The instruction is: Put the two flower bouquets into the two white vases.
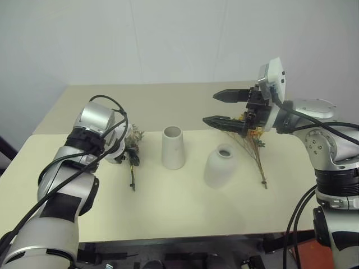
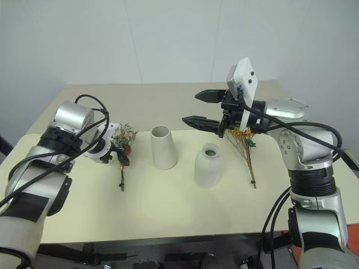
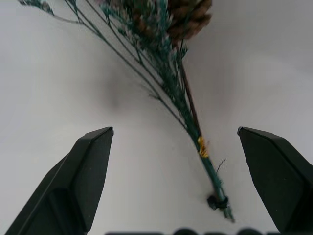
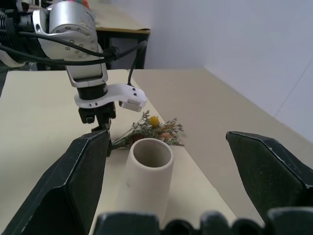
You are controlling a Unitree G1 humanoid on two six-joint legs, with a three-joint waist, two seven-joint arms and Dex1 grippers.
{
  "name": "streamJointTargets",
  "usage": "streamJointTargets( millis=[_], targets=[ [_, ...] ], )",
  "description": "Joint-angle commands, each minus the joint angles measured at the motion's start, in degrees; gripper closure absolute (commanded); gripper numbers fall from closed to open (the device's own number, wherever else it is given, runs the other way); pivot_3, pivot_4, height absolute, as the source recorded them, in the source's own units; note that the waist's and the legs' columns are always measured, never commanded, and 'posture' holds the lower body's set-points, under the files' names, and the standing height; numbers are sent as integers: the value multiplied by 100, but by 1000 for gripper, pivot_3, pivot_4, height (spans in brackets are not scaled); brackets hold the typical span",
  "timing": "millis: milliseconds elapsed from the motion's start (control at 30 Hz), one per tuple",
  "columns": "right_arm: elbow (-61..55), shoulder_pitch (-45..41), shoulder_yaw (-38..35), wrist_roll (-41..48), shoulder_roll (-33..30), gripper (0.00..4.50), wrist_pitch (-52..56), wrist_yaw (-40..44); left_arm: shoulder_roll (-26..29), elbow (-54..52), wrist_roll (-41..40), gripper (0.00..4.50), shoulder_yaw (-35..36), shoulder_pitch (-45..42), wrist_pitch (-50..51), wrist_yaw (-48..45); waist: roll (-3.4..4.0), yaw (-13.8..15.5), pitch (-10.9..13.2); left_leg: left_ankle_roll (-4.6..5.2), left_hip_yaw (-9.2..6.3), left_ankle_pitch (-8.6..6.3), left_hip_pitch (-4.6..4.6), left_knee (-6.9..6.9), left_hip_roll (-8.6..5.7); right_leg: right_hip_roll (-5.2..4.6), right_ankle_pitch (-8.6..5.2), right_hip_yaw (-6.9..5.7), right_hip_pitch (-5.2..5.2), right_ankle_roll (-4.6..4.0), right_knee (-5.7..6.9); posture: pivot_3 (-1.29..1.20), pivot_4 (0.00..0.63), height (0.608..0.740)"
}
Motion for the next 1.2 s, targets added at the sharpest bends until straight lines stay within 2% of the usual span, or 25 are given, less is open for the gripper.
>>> streamJointTargets(
  millis=[33, 100, 167, 400, 633, 833, 1000, 1067, 1200],
  targets=[
    [-231, 2, -250, 88, 31, 0, -110, -65, -278, 275, 261, 44, 583, -164, 18, 450, -1, 1, 0, -1, 0, 0, 0, 0, 0, 0, 0, 1, -2, 0, 15, 0, 150, 740],
    [-257, 28, -278, 86, 48, 0, -101, -94, -427, 380, 323, 44, 790, -185, 18, 631, -1, -4, 0, -3, 2, 2, -2, 1, -1, -2, 0, 2, -6, 0, 39, 0, 150, 740],
    [-279, 51, -305, 91, 65, 0, -94, -116, -531, 415, 406, 415, 911, -166, 18, 816, -1, -7, 0, -4, 3, 2, -2, 1, -1, -2, 0, 2, -7, 0, 40, 0, 150, 740],
    [-321, 117, -378, 116, 73, 0, -92, -160, -576, 353, 664, 2425, 1345, 45, -19, 1209, -1, -1, 0, -5, 4, 3, -2, 1, -1, -3, 0, 3, -8, -1, 42, 0, 150, 740],
    [-389, 205, -468, 139, 55, 0, -32, -206, -494, 302, 651, 4422, 1480, 229, 18, 1269, -1, -4, 0, -6, 4, 3, 0, 1, -1, -4, 1, 3, -7, -1, 44, 0, 150, 740],
    [-383, 256, -528, 152, 45, 0, -9, -275, -394, -1336, 843, 4488, 1553, 767, -130, 1517, -1, -5, 0, -11, 6, 5, 6, 1, 1, -4, 1, 8, -8, -1, 53, 0, 150, 740],
    [-387, 295, -536, 171, 13, 0, 19, -237, -73, -2814, 995, 4488, 1871, 1177, -1707, 1633, -1, -2, 0, -26, 4, 8, 3, 0, 5, -4, 4, 10, -16, -6, 44, 0, 150, 740],
    [-393, 326, -534, 174, -19, 0, 32, -199, 9, -3203, 816, 4488, 2199, 1186, -2419, 1439, -1, 19, 0, -30, 4, 8, 0, 0, 4, -5, 5, 10, -18, -8, 41, 0, 150, 740],
    [-383, 365, -500, 160, -68, 0, 68, -140, 164, -3560, 329, 4488, 2464, 1053, -2912, 684, -1, 50, 0, -31, 5, 8, -2, 0, 0, -9, 5, 7, -16, -8, 38, 0, 150, 740]
  ],
)
